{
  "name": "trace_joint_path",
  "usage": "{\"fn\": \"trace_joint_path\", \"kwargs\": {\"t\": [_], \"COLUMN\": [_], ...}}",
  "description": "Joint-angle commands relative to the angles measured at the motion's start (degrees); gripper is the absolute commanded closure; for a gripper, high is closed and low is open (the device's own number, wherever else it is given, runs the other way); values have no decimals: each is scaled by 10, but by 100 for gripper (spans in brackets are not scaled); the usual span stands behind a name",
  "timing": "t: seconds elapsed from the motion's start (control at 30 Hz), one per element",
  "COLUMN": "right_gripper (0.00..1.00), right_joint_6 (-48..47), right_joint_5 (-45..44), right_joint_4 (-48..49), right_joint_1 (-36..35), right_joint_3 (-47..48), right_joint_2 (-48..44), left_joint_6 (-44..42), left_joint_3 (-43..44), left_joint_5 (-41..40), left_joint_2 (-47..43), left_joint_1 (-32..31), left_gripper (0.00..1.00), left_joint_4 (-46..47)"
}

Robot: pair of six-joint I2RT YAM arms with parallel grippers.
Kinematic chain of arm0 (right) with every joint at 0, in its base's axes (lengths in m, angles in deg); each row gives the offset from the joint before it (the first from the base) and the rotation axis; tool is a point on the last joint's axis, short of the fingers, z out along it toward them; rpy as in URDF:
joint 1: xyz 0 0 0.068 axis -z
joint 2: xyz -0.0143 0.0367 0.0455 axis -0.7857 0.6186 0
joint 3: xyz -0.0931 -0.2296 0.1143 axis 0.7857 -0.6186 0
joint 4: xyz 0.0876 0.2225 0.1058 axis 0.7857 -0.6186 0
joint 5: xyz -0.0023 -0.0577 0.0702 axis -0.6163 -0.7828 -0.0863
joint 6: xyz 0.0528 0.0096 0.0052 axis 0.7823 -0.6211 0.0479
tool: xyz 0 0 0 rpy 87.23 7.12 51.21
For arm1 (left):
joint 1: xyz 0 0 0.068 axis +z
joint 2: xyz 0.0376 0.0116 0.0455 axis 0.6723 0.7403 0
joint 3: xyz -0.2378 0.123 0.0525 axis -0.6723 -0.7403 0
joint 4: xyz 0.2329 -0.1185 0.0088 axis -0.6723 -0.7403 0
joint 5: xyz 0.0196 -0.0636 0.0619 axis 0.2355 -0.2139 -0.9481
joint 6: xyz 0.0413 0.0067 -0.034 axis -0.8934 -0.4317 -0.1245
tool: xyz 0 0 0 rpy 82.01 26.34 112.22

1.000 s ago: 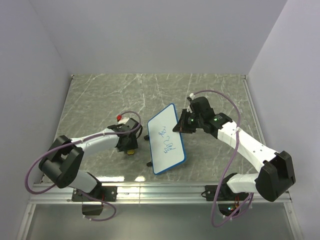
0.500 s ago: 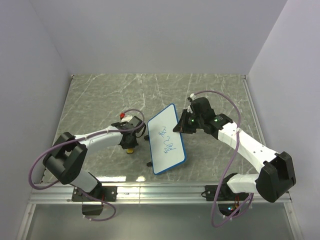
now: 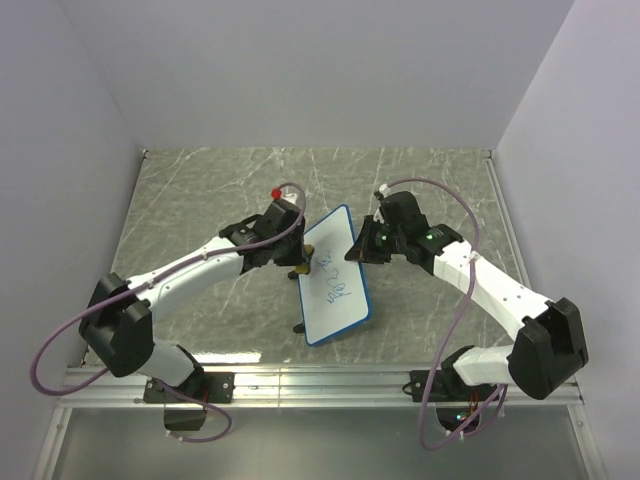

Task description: Erase the whiteboard

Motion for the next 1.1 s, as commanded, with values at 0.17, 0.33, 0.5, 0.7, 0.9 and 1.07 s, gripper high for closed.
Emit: {"fn": "trace_joint_path", "kwargs": {"t": [0.17, 0.33, 0.5, 0.7, 0.9, 1.07], "right_gripper": [100, 100, 100, 100, 100, 100], "right_joint_6": [-54, -54, -53, -59, -66, -69], "right_joint_5": [-47, -38, -30, -15, -1, -3], "right_joint_4": [-47, -38, -33, -26, -25, -28], "right_joint_1": [-2, -2, -2, -2, -3, -2], "right_joint_3": [-14, -26, -41, -59, -71, -63], "right_joint_2": [60, 54, 43, 16, 0, 7], "left_joint_6": [-23, -26, -27, -20, -27, -28], "left_joint_3": [37, 78, 94, 21, -11, -35], "left_joint_5": [198, 201, 193, 202, 179, 181], "left_joint_2": [23, 89, 132, 141, 176, 187], "left_joint_1": [-21, -26, -23, 25, 47, 48], "left_gripper": [100, 100, 100, 100, 100, 100], "left_joint_4": [123, 129, 135, 190, 200, 215]}}
